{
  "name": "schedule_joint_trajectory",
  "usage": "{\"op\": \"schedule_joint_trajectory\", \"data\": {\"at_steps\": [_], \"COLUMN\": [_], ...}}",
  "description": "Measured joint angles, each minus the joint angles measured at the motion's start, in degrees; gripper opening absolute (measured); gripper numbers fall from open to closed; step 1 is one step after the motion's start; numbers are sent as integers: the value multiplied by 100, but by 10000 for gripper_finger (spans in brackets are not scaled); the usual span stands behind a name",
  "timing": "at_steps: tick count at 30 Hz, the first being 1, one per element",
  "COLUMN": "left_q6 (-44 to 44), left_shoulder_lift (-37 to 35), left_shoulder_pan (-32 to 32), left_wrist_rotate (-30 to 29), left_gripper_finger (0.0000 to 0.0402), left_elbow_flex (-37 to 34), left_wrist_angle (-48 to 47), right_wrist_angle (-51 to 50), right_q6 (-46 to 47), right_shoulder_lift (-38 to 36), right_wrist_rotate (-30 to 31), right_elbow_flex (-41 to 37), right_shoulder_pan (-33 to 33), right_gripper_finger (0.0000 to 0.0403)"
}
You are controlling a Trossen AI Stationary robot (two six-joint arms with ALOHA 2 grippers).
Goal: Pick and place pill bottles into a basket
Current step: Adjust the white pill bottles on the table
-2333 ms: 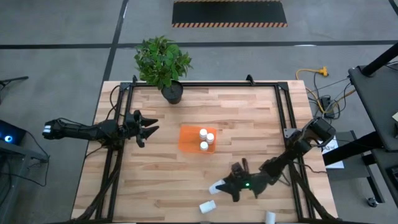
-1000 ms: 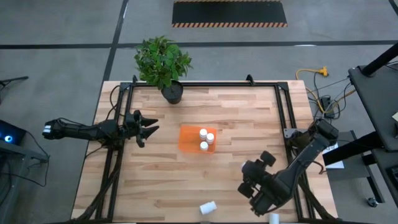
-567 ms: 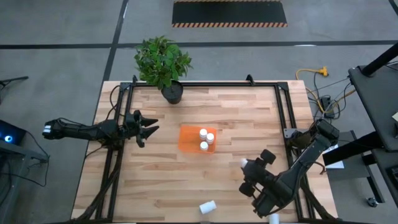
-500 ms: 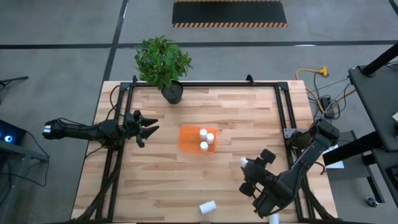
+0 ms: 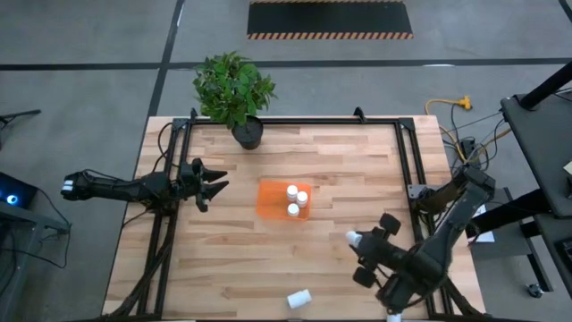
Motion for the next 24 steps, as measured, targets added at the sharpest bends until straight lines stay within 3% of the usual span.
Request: {"op": "schedule_joint_trajectory", "data": {"at_steps": [11,16,24], "left_q6": [1,0,0], "left_shoulder_lift": [-2,-2,-2], "left_shoulder_pan": [0,0,2], "left_wrist_rotate": [0,0,0], "left_gripper_finger": [173,173,173], "left_elbow_flex": [0,0,0], "left_wrist_angle": [2,2,0], "right_wrist_angle": [695,1526,1873], "right_q6": [-364,-1007,-793], "right_shoulder_lift": [-1138,-1554,-1558], "right_wrist_rotate": [264,-7,-205], "right_elbow_flex": [120,120,57], "right_shoulder_pan": [178,380,828], "right_gripper_finger": [157,157,157]}}
